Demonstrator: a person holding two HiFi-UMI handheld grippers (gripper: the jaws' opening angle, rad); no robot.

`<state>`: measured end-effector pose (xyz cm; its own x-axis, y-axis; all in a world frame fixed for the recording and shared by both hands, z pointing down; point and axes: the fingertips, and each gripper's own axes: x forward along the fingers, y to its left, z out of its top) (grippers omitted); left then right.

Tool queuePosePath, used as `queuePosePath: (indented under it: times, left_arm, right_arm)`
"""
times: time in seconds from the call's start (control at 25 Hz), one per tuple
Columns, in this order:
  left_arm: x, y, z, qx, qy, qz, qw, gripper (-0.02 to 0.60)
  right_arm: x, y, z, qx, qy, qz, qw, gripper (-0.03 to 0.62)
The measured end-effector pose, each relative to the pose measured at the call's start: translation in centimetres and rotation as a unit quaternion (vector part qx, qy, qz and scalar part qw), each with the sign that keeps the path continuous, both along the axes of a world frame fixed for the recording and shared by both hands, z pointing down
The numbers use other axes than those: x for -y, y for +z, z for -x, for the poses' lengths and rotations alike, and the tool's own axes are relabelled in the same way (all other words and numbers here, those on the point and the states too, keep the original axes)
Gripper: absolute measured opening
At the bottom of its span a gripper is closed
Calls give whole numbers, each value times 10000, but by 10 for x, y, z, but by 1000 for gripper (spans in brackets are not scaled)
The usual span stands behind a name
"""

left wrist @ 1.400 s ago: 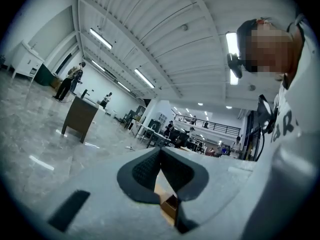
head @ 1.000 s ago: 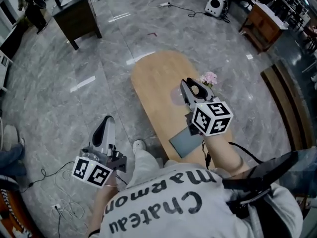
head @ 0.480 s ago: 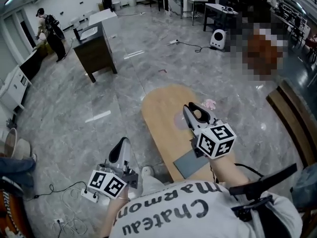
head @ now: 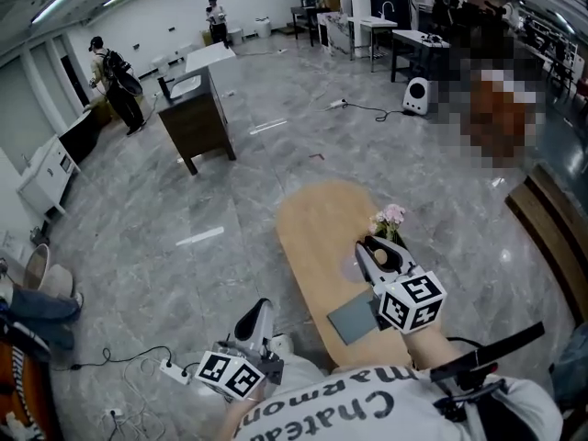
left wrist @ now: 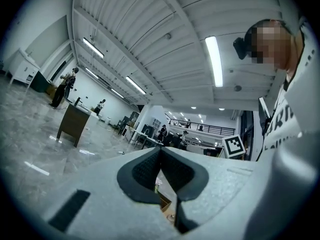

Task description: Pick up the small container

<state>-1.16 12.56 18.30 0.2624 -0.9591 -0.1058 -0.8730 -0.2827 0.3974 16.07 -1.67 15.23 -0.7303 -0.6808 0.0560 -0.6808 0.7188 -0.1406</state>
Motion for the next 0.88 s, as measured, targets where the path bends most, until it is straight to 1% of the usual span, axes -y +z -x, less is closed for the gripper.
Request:
queuePosePath:
  times: [0.12, 0.36, 0.52, 0.72, 0.88]
  left_arm:
    - [-10, -2, -6, 46, 31, -6, 10000, 14]
    - [-31, -19, -12, 92, 103, -42, 9999, 14]
    - [-49, -18, 4, 70, 103, -189, 9997, 14]
    - [-77, -29, 24, 93, 229, -127, 9996, 14]
    - [-100, -33, 39, 204, 340, -173, 9991, 14]
  right_arm:
    - [-12, 0, -8, 28, 26, -14, 10000, 87]
    - [-30, -21, -29, 109, 191, -13, 9998, 87]
    - [-49, -32, -29, 196, 334, -225, 9990, 87]
    - [-85, -54, -17, 331, 469, -391, 9976, 87]
    - [-114, -55, -7, 302, 533, -432, 9972, 87]
